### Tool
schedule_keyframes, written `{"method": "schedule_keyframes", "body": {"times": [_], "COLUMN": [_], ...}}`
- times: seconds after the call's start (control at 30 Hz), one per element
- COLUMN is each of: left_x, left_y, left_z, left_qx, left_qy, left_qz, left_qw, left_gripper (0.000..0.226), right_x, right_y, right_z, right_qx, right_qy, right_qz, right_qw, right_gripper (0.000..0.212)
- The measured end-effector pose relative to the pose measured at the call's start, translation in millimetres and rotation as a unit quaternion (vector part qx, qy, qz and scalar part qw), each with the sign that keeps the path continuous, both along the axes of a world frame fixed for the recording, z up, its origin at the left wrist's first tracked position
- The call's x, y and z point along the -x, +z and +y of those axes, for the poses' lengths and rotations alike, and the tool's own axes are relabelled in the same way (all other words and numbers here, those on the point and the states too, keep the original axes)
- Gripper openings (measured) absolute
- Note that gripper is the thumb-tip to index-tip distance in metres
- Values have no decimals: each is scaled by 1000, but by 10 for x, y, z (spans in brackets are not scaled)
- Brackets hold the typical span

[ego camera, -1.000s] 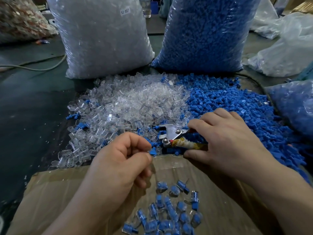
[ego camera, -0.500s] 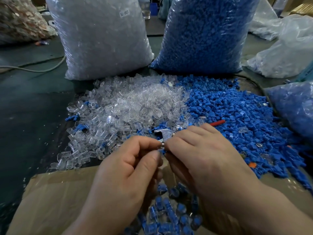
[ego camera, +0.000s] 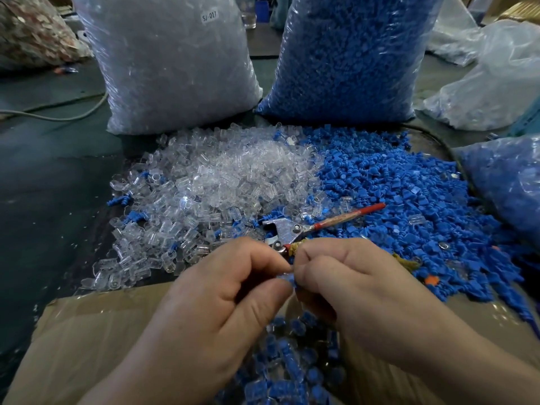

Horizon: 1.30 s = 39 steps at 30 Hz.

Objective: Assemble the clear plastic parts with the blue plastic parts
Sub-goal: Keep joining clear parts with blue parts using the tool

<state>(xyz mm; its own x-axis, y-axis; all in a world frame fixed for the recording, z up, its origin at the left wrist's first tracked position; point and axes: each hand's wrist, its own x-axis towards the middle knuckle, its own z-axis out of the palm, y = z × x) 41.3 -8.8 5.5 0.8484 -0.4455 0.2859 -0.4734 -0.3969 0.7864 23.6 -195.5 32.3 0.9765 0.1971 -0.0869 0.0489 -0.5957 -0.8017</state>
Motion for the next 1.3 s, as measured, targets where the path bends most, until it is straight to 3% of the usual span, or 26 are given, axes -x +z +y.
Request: {"method": "schedule_keyframes", "body": {"times": [0.1,0.2,0.43,0.6,0.73,0.8,1.0,1.17,1.3], "left_x": [-59,-111,-55,-95,-162,-154,-177,-208,-209], "left_y": [8,-67,-41,-43,-67,-93,-162,-189,-186], "left_z": [78,95,9,73,79,42,12,20,6], "left_qx": [-114,-204,-207,-217,-331,-363,-314,-257,-239], "left_qy": [47,44,-28,158,224,226,150,142,151], "left_qz": [-14,-37,-21,-44,-40,-39,-58,-46,-47], "left_qw": [992,977,978,962,916,903,936,955,958], "left_gripper": [19,21,18,16,62,69,33,12,11], "right_x": [-7,2,14,-67,-139,-178,-240,-262,-260], "right_y": [-23,-85,-83,-142,-226,-259,-342,-328,-317], "right_z": [-45,-33,-5,-38,-13,-3,61,15,12], "right_qx": [238,310,286,307,322,334,343,335,320], "right_qy": [38,75,155,107,64,59,76,78,69], "right_qz": [-103,-132,-84,-105,-151,-176,-177,-178,-179], "right_qw": [965,938,942,940,932,924,919,922,928], "right_gripper": [31,28,21,29,37,38,42,18,7]}}
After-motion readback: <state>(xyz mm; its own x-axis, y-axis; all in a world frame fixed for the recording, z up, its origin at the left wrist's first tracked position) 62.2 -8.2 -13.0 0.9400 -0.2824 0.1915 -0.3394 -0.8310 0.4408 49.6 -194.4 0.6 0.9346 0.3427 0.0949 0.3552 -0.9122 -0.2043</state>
